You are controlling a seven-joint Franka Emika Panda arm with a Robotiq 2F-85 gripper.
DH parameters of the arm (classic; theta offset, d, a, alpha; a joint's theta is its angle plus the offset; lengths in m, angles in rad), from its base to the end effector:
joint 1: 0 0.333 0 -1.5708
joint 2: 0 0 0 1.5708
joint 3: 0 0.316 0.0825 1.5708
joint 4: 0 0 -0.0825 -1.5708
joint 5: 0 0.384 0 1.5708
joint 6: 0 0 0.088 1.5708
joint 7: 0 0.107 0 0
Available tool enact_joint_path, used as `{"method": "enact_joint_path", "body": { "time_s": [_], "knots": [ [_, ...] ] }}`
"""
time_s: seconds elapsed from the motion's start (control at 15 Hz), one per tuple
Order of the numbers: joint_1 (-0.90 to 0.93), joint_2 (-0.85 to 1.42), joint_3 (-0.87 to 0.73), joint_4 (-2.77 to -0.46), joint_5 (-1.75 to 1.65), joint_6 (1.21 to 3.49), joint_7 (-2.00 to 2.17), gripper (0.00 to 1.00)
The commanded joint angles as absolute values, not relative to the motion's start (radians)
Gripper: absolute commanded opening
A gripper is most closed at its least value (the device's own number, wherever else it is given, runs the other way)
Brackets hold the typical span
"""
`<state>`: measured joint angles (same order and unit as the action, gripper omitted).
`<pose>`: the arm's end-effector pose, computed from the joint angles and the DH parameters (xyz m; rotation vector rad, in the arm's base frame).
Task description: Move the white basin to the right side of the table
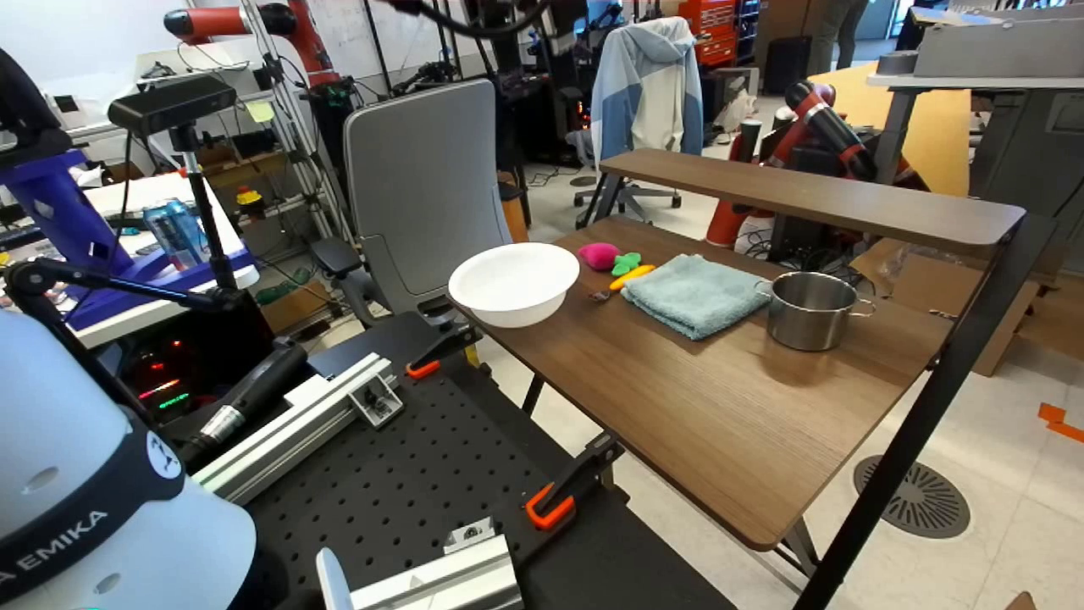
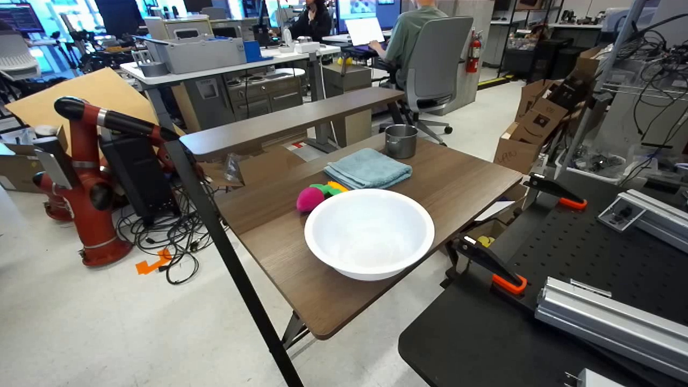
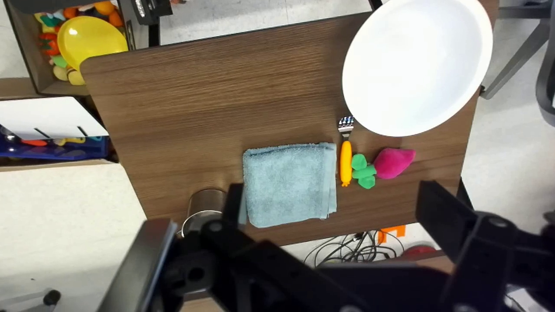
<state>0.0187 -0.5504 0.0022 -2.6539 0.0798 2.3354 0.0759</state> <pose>0.3879 0.0094 0.4377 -3.0439 0.1580 -0.3499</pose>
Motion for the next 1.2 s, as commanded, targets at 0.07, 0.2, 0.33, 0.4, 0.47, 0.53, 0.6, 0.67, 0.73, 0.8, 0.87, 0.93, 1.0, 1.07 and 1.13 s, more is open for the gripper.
{"method": "enact_joint_path", "body": {
  "time_s": [0.07, 0.2, 0.33, 0.4, 0.47, 0.53, 0.6, 0.67, 0.73, 0.8, 0.87, 0.93, 1.0, 1.07, 1.13],
  "knots": [
    [0.020, -0.430, 0.080, -2.716, 0.059, 2.542, 0.137, 1.00],
    [0.028, -0.338, 0.096, -2.729, 0.069, 2.639, 0.153, 1.00],
    [0.045, -0.252, 0.086, -2.726, 0.095, 2.719, 0.137, 1.00],
    [0.062, -0.215, 0.073, -2.721, 0.126, 2.752, 0.118, 1.00],
    [0.078, -0.177, 0.060, -2.712, 0.158, 2.778, 0.097, 1.00],
    [0.099, -0.137, 0.047, -2.701, 0.210, 2.804, 0.073, 1.00],
    [0.116, -0.107, 0.040, -2.686, 0.262, 2.811, 0.049, 1.00],
    [0.135, -0.069, 0.034, -2.666, 0.328, 2.815, 0.010, 1.00],
    [0.147, -0.036, 0.035, -2.642, 0.396, 2.809, -0.032, 1.00],
    [0.149, -0.009, 0.043, -2.618, 0.451, 2.789, -0.063, 1.00],
    [0.146, 0.020, 0.053, -2.592, 0.508, 2.773, -0.107, 1.00],
    [0.137, 0.052, 0.065, -2.565, 0.557, 2.759, -0.147, 1.00],
    [0.125, 0.078, 0.077, -2.545, 0.590, 2.750, -0.169, 1.00],
    [0.110, 0.109, 0.087, -2.525, 0.609, 2.748, -0.185, 1.00],
    [0.098, 0.139, 0.094, -2.509, 0.611, 2.759, -0.183, 1.00]
  ]
}}
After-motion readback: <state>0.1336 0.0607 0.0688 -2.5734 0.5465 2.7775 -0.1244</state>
